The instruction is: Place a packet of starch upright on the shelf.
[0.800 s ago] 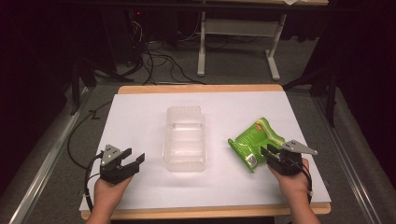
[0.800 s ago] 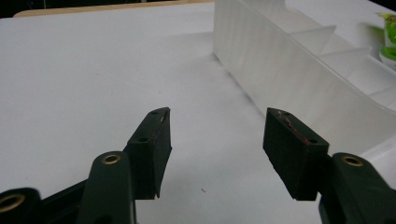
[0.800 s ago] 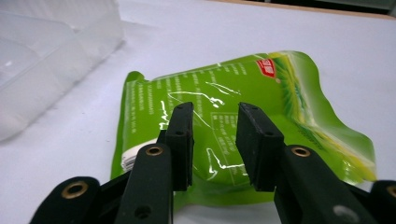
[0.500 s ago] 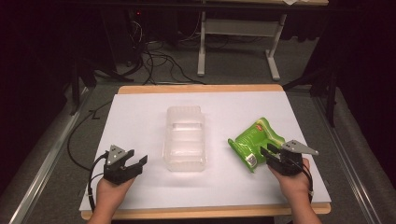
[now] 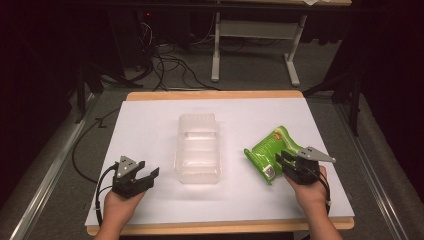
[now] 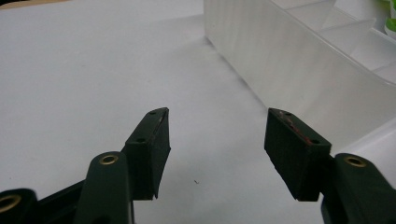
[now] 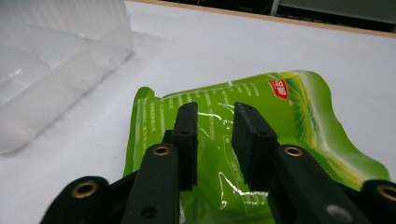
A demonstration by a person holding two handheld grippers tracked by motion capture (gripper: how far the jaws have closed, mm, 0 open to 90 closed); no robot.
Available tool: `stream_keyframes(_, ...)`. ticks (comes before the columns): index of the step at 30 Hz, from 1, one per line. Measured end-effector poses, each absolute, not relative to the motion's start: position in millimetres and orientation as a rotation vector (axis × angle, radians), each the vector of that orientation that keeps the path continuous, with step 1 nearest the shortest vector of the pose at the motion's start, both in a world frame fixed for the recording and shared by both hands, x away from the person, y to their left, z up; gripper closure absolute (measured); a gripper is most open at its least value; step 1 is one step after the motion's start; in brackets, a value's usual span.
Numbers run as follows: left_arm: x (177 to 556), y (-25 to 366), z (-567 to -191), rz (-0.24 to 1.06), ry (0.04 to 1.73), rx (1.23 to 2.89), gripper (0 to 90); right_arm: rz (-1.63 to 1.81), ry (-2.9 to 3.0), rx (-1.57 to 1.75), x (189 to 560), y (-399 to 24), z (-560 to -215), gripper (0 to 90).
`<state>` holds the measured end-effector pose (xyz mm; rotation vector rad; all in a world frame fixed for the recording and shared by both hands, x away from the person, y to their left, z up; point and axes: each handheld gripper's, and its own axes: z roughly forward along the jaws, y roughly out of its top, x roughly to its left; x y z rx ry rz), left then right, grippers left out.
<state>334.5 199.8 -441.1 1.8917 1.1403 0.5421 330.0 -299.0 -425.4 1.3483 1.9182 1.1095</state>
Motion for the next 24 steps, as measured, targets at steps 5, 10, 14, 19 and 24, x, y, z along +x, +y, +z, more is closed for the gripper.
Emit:
stream_keyframes(5,334.9,199.9,-441.8,0.541,1.140,1.899,41.0,1.136,1.934,1.329,338.3,-293.3,-420.2,90.0)
stream_keyframes(10,334.5,198.8,-442.2,0.546,1.135,1.907,41.0,1.163,1.994,1.268,355.9,-266.0,-409.9,90.0)
stream_keyframes(14,334.2,199.4,-442.6,0.543,1.136,1.912,40.9,0.850,2.207,1.344,379.9,-250.5,-451.7,90.0)
stream_keyframes(19,334.5,200.2,-442.8,0.541,1.137,1.913,40.9,0.812,2.215,1.335,383.1,-254.8,-460.9,90.0)
stream_keyframes(24,334.9,199.9,-442.9,0.539,1.142,1.912,40.9,0.964,2.087,1.375,378.3,-280.1,-442.0,89.4)
